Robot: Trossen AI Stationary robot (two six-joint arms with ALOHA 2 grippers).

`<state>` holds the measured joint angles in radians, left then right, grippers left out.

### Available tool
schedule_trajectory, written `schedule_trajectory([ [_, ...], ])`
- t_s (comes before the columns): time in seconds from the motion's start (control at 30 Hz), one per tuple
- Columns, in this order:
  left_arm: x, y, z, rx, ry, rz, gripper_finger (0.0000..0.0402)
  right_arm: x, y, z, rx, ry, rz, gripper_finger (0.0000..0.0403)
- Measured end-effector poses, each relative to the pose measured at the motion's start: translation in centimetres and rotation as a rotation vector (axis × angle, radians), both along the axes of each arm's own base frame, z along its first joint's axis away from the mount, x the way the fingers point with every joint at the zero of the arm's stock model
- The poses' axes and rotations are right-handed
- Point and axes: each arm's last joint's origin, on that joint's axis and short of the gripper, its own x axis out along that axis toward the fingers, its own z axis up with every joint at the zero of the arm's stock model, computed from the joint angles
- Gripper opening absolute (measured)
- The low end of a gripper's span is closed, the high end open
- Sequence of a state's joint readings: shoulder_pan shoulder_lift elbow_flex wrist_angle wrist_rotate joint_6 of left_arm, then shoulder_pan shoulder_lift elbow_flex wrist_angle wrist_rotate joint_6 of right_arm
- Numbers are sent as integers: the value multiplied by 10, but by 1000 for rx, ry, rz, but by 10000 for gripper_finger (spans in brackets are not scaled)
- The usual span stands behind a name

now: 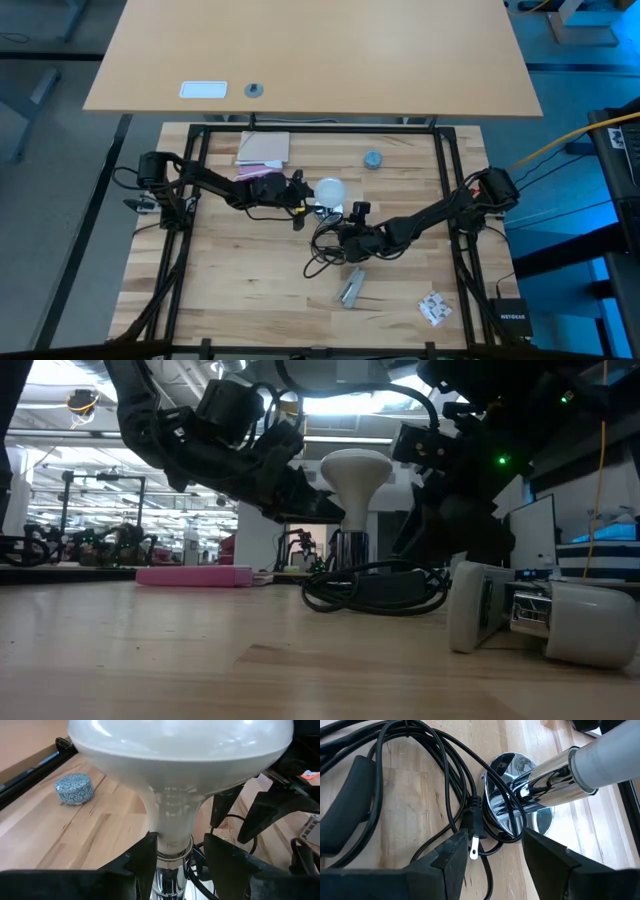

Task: Screw lightbulb
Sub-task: Insert light bulb into the lamp

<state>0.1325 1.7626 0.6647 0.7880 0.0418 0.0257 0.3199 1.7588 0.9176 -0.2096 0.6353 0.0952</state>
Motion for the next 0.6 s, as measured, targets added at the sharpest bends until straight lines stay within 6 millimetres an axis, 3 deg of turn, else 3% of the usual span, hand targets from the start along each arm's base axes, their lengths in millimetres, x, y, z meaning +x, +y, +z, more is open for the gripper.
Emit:
schedule_trajectory([
  [0.43,0,0,0,0,1,1,153,9,3,6,-22,-92,41,188],
  [0.6,0,0,0,1,0,1,153,17,-1,-1,14,-120,43,188],
])
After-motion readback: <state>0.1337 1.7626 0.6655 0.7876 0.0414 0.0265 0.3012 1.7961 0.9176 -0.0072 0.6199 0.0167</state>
